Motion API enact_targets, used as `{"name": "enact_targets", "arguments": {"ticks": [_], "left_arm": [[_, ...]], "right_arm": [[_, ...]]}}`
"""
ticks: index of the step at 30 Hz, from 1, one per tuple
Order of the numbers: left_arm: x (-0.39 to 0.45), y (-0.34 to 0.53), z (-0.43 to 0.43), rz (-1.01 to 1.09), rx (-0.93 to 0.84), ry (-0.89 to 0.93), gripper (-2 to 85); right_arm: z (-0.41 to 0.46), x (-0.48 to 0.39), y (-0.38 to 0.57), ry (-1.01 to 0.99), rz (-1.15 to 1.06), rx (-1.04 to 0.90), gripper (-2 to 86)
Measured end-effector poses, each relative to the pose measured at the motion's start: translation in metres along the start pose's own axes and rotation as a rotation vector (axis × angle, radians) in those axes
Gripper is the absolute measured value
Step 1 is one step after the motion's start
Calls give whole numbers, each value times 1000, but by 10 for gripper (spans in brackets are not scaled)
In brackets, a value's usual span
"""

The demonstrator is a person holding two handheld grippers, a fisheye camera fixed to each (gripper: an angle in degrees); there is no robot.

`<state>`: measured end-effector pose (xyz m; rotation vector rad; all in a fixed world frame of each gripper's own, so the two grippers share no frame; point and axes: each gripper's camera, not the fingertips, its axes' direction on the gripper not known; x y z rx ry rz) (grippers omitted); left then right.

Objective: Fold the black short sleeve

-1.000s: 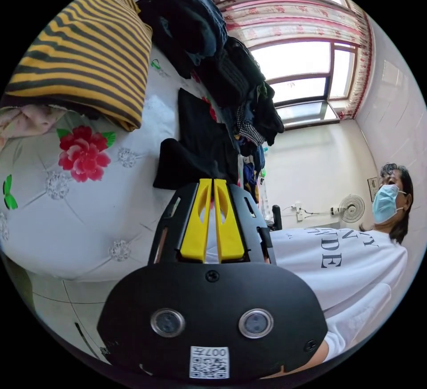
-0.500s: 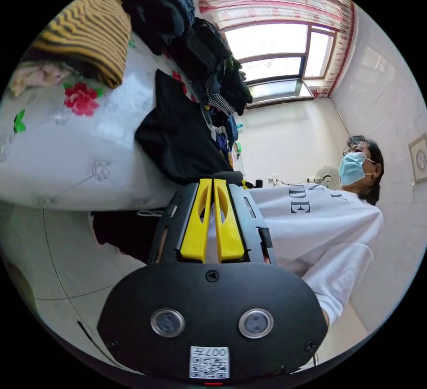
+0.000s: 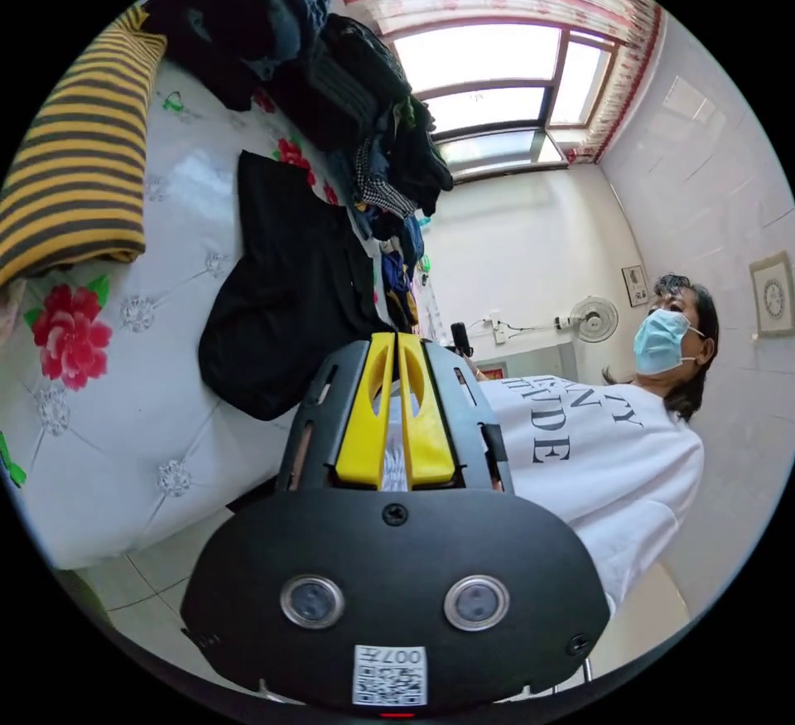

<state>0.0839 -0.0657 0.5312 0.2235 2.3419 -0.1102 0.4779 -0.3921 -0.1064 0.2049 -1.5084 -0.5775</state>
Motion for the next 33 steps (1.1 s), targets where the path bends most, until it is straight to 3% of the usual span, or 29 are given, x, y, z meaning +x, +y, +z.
{"name": "enact_targets", "arguments": {"ticks": [5,9,11,15,17,20,22,24,30,33], "left_arm": [[-33,-19,5,-130,-85,73,-9],[-47,-86,10,-101,-128,58,-4],[-57,-126,18,-81,-71,67,5],[-107,-180,39,-270,357,-15,60],[-118,-186,54,-302,449,-22,67],[-109,-195,82,-209,326,-216,73],[-99,-195,103,-112,189,-454,73],[-97,-194,114,-88,138,-539,73],[-88,-205,151,35,130,-549,63],[-91,-233,186,76,19,-478,64]], "right_arm": [[-6,15,-10,-66,64,-38,2],[-22,17,-54,-92,51,21,2],[-34,13,-84,-53,15,115,5],[-52,26,-138,40,74,529,26],[-40,31,-152,134,120,565,37],[-5,30,-162,295,105,500,53],[21,31,-163,449,89,435,61],[35,36,-166,511,106,402,66],[62,39,-164,575,84,473,77],[80,40,-197,562,41,389,79]]}}
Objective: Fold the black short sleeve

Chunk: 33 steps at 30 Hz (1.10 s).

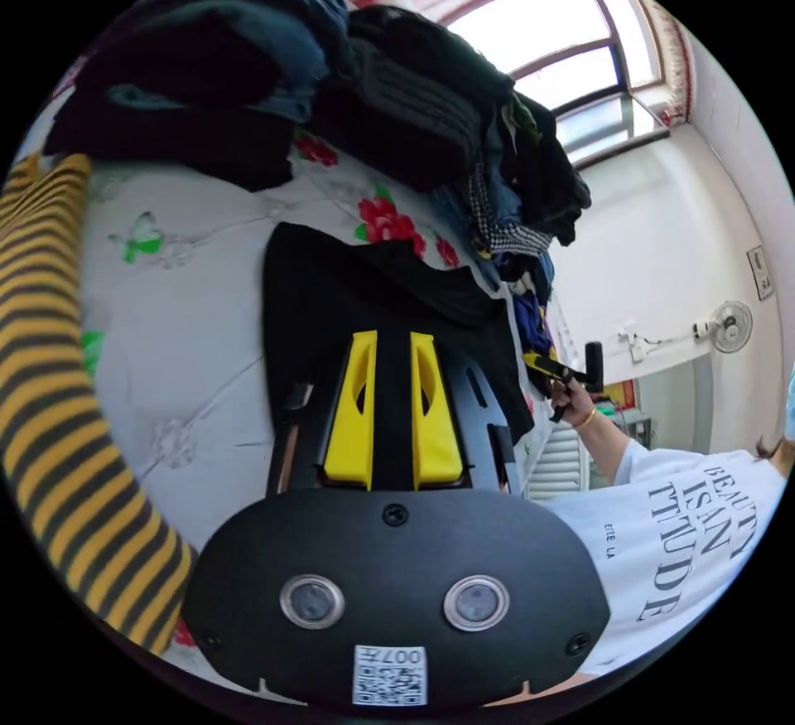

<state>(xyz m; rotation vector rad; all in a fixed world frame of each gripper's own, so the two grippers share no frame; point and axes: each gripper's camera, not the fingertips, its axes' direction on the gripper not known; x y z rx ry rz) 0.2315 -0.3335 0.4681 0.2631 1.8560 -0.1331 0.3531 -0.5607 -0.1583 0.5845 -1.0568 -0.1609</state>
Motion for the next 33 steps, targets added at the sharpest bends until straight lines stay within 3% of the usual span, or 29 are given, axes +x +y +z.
{"name": "enact_targets", "arguments": {"ticks": [8,14,17,20,25,33], "left_arm": [[12,-70,93,87,-207,100,60],[-11,-105,124,-32,-175,52,53],[-22,-100,108,-126,-20,53,52],[-15,-69,79,-112,125,74,53],[6,42,33,-98,102,-56,57],[12,189,-33,-328,113,-261,58]], "right_arm": [[52,-30,-45,2,-46,-53,77],[43,-22,8,-56,30,24,78],[41,-12,34,-25,96,21,81],[33,-2,60,35,177,64,86],[40,36,119,-99,455,161,90],[110,33,118,-319,467,147,51]]}}
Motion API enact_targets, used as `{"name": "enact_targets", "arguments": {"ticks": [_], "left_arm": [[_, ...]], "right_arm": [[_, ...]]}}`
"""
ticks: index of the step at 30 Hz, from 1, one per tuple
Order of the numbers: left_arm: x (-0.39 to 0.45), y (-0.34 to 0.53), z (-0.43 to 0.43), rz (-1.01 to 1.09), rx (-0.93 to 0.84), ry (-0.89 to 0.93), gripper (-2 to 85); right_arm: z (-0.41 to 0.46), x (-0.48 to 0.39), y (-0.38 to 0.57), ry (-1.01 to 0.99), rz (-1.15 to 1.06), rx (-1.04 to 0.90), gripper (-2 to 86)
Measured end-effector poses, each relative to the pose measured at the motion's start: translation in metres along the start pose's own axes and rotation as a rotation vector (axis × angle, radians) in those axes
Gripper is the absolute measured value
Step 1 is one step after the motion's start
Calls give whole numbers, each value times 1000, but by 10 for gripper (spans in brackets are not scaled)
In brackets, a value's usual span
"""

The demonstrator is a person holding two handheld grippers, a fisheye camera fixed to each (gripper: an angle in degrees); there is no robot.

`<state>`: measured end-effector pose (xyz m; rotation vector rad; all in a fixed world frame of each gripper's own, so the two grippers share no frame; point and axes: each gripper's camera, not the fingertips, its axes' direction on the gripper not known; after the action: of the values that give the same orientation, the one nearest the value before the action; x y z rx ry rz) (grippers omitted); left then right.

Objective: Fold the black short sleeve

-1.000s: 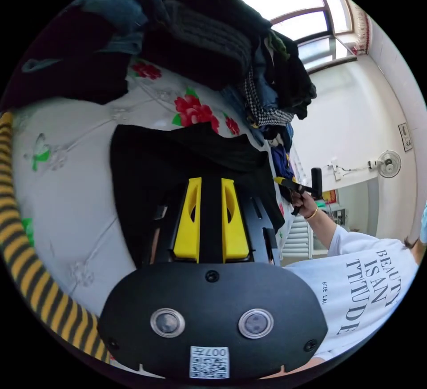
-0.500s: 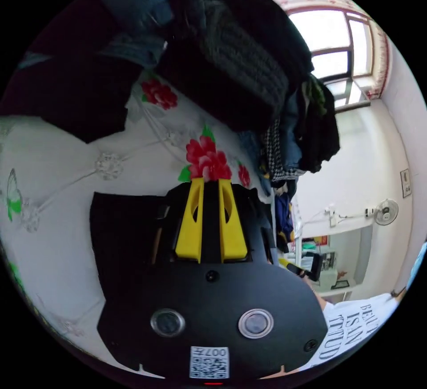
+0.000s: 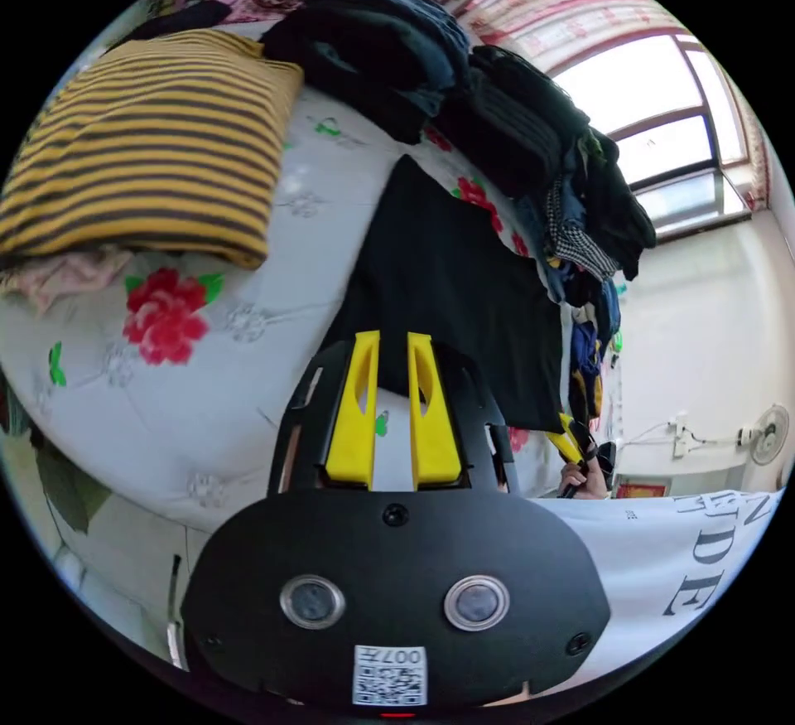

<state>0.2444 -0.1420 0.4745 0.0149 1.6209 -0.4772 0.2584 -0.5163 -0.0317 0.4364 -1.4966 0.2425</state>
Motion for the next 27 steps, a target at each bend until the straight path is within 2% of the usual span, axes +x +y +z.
{"name": "enact_targets", "arguments": {"ticks": [5,9,11,13,15,17,19,21,24,27], "left_arm": [[-34,36,-20,-135,45,67,59],[-57,63,-33,-171,64,107,61],[-69,75,-37,-193,71,124,63],[-88,91,-42,-231,77,158,71],[-101,102,-46,-248,77,179,76],[-113,113,-49,-255,75,192,83],[-128,127,-52,-255,62,221,98],[-139,137,-54,-246,52,257,109],[-154,153,-58,-212,34,310,129],[-169,169,-61,-190,19,375,136]], "right_arm": [[41,-40,-38,-3,-111,-20,22],[100,-162,-52,131,-562,-137,15],[143,-220,-35,171,-809,-237,20],[209,-276,6,183,-1071,-415,34],[258,-293,39,164,-1164,-525,46],[306,-292,68,144,-1196,-632,53],[358,-277,86,134,-1137,-766,58],[375,-265,80,114,-1066,-792,61],[372,-249,39,135,-966,-677,63],[355,-220,-24,154,-751,-501,69]]}}
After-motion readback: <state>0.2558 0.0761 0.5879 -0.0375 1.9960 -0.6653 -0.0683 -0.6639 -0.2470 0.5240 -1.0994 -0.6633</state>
